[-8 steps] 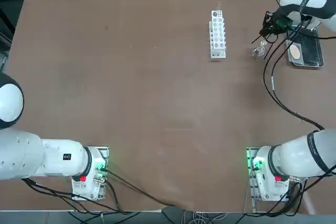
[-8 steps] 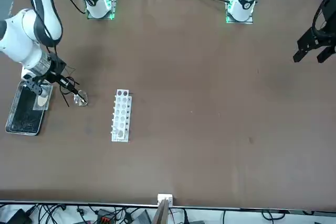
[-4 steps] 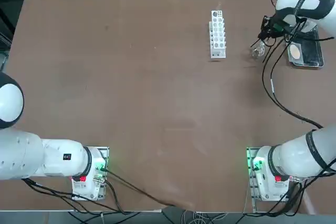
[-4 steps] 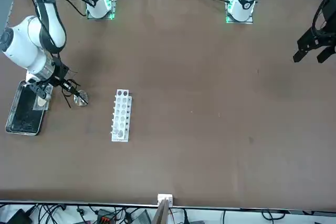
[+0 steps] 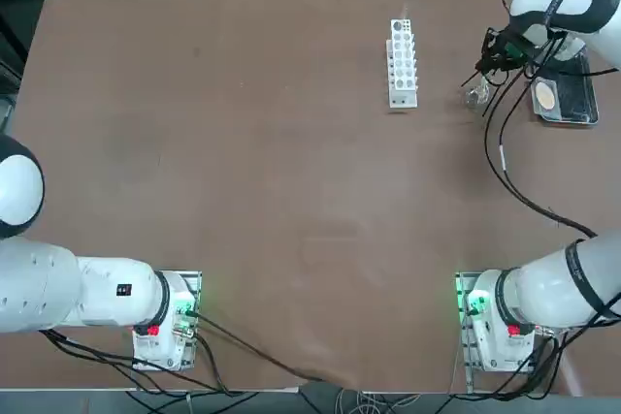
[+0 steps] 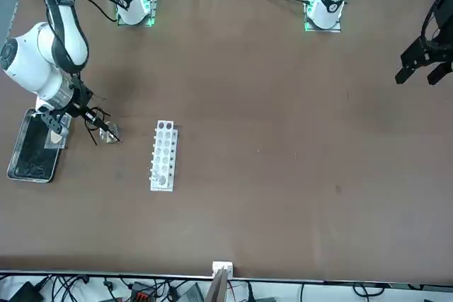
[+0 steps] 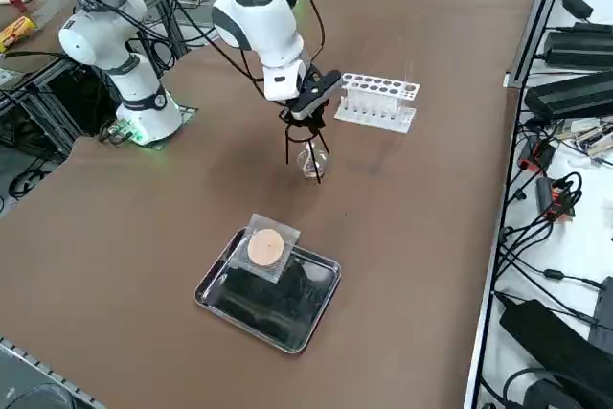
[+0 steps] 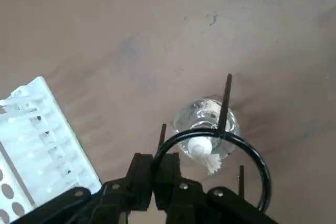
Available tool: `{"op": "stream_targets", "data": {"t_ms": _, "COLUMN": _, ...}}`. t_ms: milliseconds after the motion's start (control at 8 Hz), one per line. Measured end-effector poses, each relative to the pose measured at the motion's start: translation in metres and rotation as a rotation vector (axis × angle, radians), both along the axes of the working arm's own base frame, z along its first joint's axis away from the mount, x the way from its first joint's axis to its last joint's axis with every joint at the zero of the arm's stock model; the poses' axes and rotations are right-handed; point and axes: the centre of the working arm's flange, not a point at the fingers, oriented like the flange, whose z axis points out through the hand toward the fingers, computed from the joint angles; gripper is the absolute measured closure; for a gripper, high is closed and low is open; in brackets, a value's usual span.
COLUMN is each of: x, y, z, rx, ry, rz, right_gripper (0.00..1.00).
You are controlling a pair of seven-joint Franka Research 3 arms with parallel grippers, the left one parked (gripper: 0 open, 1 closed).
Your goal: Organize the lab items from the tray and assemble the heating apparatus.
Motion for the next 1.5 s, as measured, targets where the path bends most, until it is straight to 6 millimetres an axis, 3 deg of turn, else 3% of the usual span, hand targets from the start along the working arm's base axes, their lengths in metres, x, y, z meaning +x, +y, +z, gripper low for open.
{"op": "stream_targets", "data": {"t_ms": 1500, "x": 0.001, "y": 0.0, "z": -0.016, "rx": 0.032, "ry": -0.008, "rz": 0.069, "right_gripper": 0.94}}
